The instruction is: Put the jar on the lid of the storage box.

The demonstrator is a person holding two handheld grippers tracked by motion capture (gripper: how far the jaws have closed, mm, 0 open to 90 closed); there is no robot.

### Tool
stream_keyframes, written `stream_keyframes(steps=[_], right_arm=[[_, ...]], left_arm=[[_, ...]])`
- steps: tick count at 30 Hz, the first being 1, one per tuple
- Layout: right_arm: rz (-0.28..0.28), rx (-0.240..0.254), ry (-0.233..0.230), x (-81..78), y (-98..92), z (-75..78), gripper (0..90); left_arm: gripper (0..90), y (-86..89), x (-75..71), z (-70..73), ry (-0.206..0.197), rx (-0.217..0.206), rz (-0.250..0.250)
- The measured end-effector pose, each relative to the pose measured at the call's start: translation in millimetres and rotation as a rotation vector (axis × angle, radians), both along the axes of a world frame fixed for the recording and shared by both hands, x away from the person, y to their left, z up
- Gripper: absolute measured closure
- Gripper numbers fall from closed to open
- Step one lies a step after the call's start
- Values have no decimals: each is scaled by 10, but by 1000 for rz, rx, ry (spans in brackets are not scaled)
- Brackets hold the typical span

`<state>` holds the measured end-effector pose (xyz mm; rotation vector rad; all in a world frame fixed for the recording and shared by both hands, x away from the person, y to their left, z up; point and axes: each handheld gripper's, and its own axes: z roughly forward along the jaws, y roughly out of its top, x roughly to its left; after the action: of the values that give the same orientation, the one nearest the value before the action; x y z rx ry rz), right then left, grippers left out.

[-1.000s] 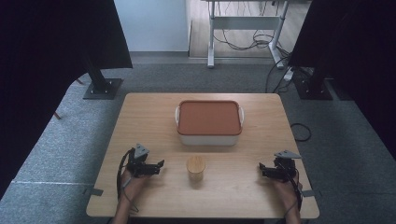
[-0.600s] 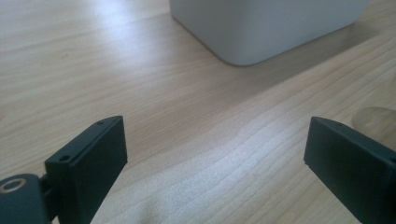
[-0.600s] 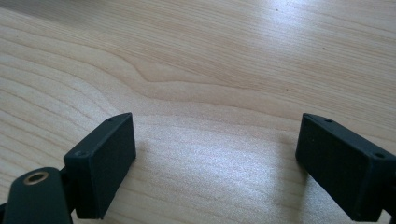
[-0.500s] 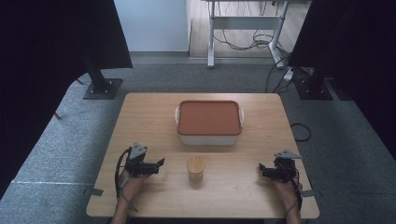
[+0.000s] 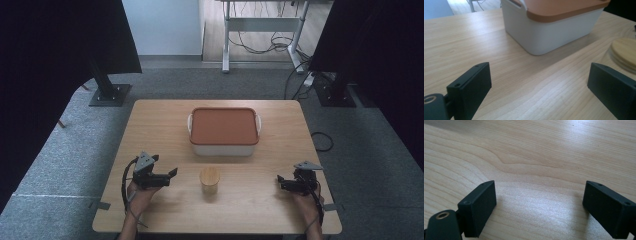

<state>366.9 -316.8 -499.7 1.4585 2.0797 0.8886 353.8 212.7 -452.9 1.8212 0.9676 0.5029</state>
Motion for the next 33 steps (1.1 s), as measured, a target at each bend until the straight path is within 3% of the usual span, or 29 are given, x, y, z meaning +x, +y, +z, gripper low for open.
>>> stream_keyframes(steps=[14,33], right_arm=[[3,-1,1,-1,3,0,110],[8,-8,2,0,11,-1,105]], left_arm=[[42,-149,-88,128,-43,-15,-50],[39,-305,-130,187,-53,-49,-88]])
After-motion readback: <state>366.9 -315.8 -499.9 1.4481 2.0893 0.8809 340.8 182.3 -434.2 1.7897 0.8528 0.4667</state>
